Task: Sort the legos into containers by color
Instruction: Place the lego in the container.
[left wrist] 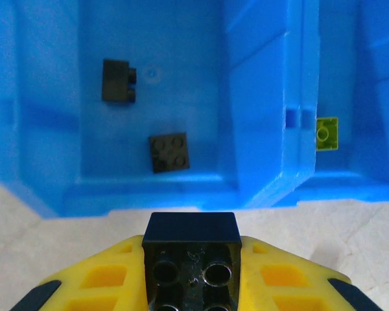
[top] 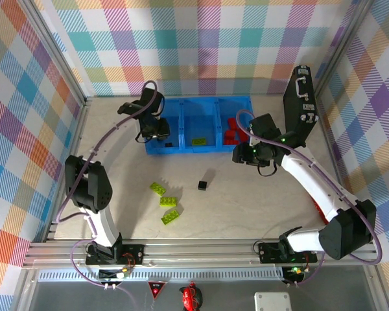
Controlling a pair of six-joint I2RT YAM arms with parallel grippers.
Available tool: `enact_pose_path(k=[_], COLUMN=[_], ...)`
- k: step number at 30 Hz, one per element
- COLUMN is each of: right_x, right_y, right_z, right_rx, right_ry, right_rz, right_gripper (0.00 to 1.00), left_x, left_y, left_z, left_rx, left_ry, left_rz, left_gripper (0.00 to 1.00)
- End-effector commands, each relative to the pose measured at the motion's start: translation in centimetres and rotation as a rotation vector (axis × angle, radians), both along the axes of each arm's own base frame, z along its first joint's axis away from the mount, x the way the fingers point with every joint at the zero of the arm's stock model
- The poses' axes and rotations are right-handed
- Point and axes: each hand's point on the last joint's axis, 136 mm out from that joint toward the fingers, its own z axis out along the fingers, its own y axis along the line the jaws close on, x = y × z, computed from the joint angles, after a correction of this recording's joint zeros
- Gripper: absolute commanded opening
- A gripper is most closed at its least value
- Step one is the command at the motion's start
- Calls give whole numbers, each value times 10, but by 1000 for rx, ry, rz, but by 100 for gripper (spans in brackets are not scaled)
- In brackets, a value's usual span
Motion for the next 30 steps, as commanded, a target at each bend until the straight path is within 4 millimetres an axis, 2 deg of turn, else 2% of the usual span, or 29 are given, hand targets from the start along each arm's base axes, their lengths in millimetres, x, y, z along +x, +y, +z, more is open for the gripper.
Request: enact_pose_path(k=[1, 8, 14, 18, 24, 30], right_x=[1, 2, 2, 1, 0, -1], right_y=[-2, 2, 4, 5, 9, 11], right_z=[8, 9, 5, 3, -3, -8], right_rx=[-18, -19, -16, -16, 5, 4], right_ry=[-16, -13, 2, 10, 22, 37], right_rz=[-7, 27, 46, 53, 55, 56], right_gripper=[56, 56, 56, 56, 56, 56], left_x=[10, 39, 55, 61, 72, 79], left_y=[2, -1, -5, 2, 5, 3], left_z=[-20, -51, -77, -97, -110, -114], left_rx=[22, 15, 7, 27, 38, 33], left_ry=[58, 99, 122, 152, 147, 145], left_rz=[-14, 0, -14, 0, 14, 19], left_gripper=[29, 29, 29, 28, 29, 31])
